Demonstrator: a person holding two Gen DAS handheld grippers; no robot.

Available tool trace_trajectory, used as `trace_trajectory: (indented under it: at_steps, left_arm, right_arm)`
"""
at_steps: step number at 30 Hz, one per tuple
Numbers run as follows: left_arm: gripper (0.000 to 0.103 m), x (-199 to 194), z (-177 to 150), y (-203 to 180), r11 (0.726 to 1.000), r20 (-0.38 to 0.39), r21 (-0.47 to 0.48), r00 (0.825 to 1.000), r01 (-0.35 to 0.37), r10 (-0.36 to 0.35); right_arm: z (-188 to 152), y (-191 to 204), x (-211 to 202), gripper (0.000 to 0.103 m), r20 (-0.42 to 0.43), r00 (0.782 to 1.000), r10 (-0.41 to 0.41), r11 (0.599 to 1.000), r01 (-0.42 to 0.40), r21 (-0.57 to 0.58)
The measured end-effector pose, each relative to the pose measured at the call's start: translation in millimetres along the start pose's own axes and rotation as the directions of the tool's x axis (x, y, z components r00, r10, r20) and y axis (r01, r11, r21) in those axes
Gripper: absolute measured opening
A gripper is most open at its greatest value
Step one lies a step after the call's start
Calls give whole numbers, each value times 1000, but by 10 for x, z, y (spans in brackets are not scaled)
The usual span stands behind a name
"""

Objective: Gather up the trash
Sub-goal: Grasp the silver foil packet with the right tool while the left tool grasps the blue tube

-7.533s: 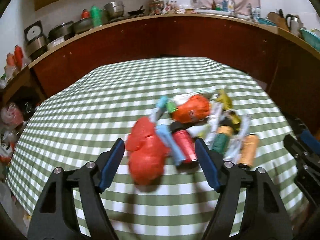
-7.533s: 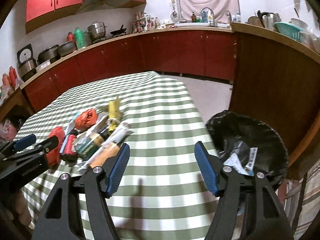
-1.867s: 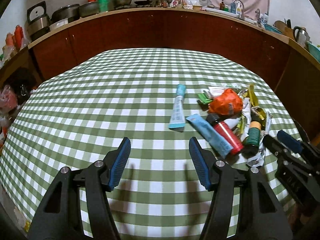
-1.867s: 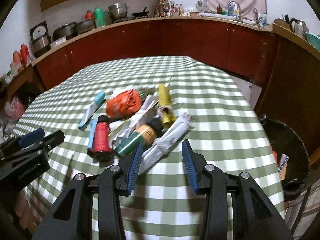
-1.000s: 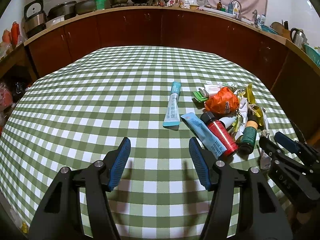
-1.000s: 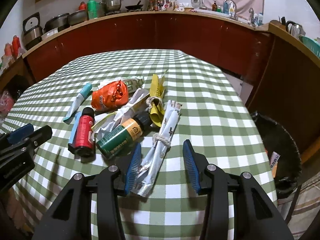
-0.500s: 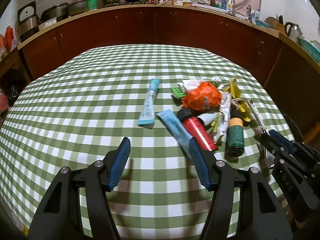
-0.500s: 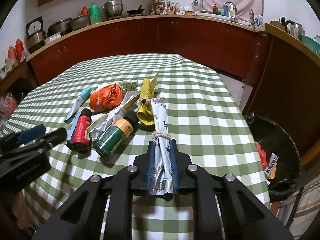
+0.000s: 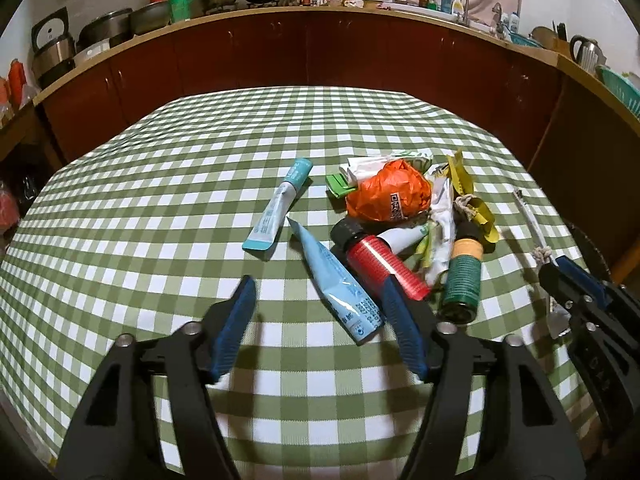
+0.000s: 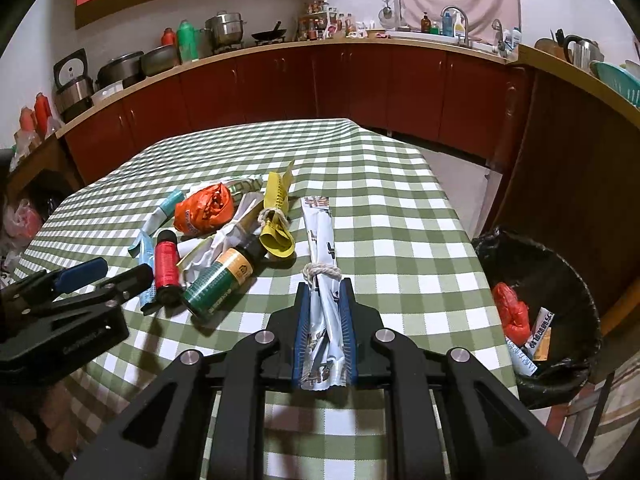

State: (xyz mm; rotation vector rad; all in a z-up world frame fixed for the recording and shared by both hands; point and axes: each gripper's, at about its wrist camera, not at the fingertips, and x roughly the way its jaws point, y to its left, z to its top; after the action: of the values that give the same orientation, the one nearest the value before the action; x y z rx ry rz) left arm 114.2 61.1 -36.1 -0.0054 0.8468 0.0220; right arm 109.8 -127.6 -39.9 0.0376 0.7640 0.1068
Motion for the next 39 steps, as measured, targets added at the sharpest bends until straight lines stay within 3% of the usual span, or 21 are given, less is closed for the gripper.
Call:
trace_trajectory:
  at_steps: [8, 17, 19, 20, 24, 39]
  left_arm:
    - [66, 60, -65, 185, 999, -29, -14, 999, -39, 39]
    - [66, 95, -42, 134, 1000, -38, -16, 999, -14, 14]
    - [61, 140, -62, 135, 1000, -52, -19, 999, -9, 8]
    - [50, 127, -71, 145, 1000, -40, -25, 999, 6, -7]
    - [28, 98, -84, 123, 999, -36, 10, 998, 44, -43]
    - [16, -127, -187, 159, 997, 26, 30, 997, 68, -69]
  right_arm:
    - [-5, -35, -4, 16, -1, 1000, 6, 1000, -6, 4]
    - [-2, -51, -4, 16, 2, 1000, 8, 1000, -8, 8]
    - [-10, -54, -2, 16, 0, 1000, 9, 1000, -9, 11]
    - [-11, -60, -2, 16, 0, 1000, 10, 1000, -10, 10]
    - [-14, -73, 8, 16, -5, 1000, 14, 1000, -13, 13]
    - [-62, -93, -27, 16, -2, 1000, 13, 1000, -13, 4]
